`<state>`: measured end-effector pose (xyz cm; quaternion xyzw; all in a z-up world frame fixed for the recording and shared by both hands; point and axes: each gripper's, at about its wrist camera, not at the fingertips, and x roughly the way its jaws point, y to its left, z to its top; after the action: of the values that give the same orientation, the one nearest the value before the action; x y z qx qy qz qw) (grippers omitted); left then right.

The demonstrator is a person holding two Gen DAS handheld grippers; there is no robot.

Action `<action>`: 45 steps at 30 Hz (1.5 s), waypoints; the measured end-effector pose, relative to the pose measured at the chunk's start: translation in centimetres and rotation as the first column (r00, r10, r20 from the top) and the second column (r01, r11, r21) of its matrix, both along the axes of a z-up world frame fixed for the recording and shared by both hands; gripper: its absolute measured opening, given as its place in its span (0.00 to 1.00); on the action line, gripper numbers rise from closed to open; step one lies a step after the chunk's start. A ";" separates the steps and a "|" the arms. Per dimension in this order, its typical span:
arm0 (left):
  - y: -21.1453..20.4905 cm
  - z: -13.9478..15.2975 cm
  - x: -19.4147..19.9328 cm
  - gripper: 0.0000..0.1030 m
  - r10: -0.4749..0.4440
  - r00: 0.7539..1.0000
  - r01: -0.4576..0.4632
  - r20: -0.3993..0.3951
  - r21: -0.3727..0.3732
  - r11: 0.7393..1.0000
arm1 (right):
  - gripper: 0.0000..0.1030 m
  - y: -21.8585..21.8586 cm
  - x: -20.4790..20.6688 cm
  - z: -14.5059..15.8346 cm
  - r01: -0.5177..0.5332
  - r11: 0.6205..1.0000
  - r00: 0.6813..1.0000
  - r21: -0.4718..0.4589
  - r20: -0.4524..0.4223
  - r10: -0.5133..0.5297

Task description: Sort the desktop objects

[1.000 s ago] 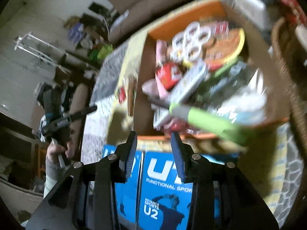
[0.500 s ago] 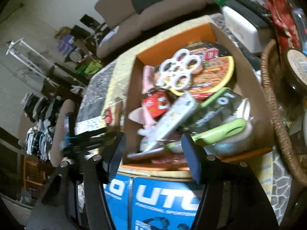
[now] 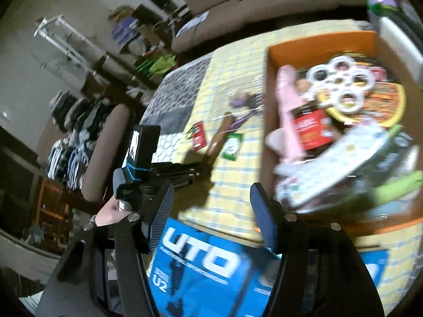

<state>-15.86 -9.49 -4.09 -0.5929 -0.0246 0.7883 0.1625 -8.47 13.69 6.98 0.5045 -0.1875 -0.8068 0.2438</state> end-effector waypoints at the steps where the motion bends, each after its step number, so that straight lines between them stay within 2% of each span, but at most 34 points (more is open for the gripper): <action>1: -0.3 0.0 0.5 0.18 -0.002 1.000 0.002 0.001 0.004 1.000 | 0.56 -1.2 -0.5 -0.4 -0.015 1.000 1.000 -0.005 0.014 0.015; 5: -0.9 0.0 2.9 0.18 -0.034 0.999 0.034 0.002 0.005 0.999 | 0.53 -5.4 -3.8 -3.4 -0.034 0.999 0.992 -0.036 0.121 0.038; 10: -2.4 -0.3 5.3 0.17 -0.078 0.997 0.078 0.026 0.020 0.997 | 0.49 -10.5 -8.0 -8.4 -0.030 0.997 0.974 0.064 0.227 0.015; 13: -3.2 -0.4 6.3 0.16 -0.083 0.996 0.082 0.022 0.035 0.996 | 0.43 -12.2 -9.9 -11.3 -0.007 0.993 0.958 0.117 0.284 -0.027; 16: -3.4 -0.5 6.6 0.16 -0.074 0.997 0.073 0.008 0.046 0.996 | 0.42 -13.2 -10.6 -13.5 0.008 0.989 0.946 0.148 0.319 -0.056; 19: -3.3 -0.6 6.5 0.16 -0.062 0.998 0.062 -0.001 0.057 0.996 | 0.41 -12.8 -11.4 -13.4 0.034 0.984 0.954 0.174 0.288 -0.083; 23: -2.8 -0.6 6.4 0.16 -0.079 0.997 0.080 -0.022 0.049 0.996 | 0.41 -12.7 -12.5 -13.3 0.032 0.982 0.954 0.185 0.287 -0.085; 29: -3.3 -0.9 6.4 0.16 -0.072 0.997 0.074 -0.028 0.100 0.992 | 0.42 -13.6 -13.5 -13.0 0.019 0.970 0.966 0.244 0.245 -0.081; 30: -3.4 -1.0 6.4 0.16 -0.070 0.997 0.073 -0.028 0.107 0.992 | 0.41 -14.0 -13.5 -12.8 0.000 0.963 0.970 0.270 0.234 -0.066; 31: -3.4 -1.0 6.3 0.16 -0.069 0.997 0.071 -0.027 0.111 0.991 | 0.33 -14.4 -13.4 -12.7 -0.018 0.956 0.974 0.294 0.222 -0.050; 32: -3.4 -1.0 6.3 0.18 -0.067 0.997 0.070 -0.028 0.115 0.991 | 0.32 -14.6 -13.3 -12.7 -0.033 0.958 0.977 0.284 0.212 -0.029; 33: -3.4 -1.0 6.4 0.18 -0.066 0.997 0.069 -0.030 0.118 0.991 | 0.25 -14.3 -13.1 -12.7 -0.034 0.968 0.975 0.248 0.219 -0.022; 35: -3.3 -1.1 6.4 0.19 -0.072 0.997 0.075 -0.031 0.120 0.990 | 0.19 -13.9 -12.9 -12.8 -0.020 0.988 0.968 0.152 0.249 -0.019; 38: -3.1 -1.1 6.6 0.19 -0.088 0.995 0.092 -0.035 0.113 0.989 | 0.19 -13.8 -12.1 -11.8 -0.033 0.992 0.977 0.123 0.213 0.006; 42: -3.6 -0.9 7.4 0.16 -0.077 0.997 0.079 -0.024 0.124 0.989 | 0.17 -12.9 -10.7 -10.0 -0.038 0.999 0.982 0.023 0.185 0.033; 45: -3.9 -0.7 8.1 0.16 -0.063 0.998 0.065 -0.019 0.138 0.988 | 0.17 -12.1 -9.2 -8.3 -0.049 0.999 0.987 0.000 0.151 0.048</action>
<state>-7.79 -13.37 -4.75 -0.5747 -0.0590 0.7835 0.2289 -17.66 1.62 -1.36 0.5688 -0.1916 -0.7606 0.2475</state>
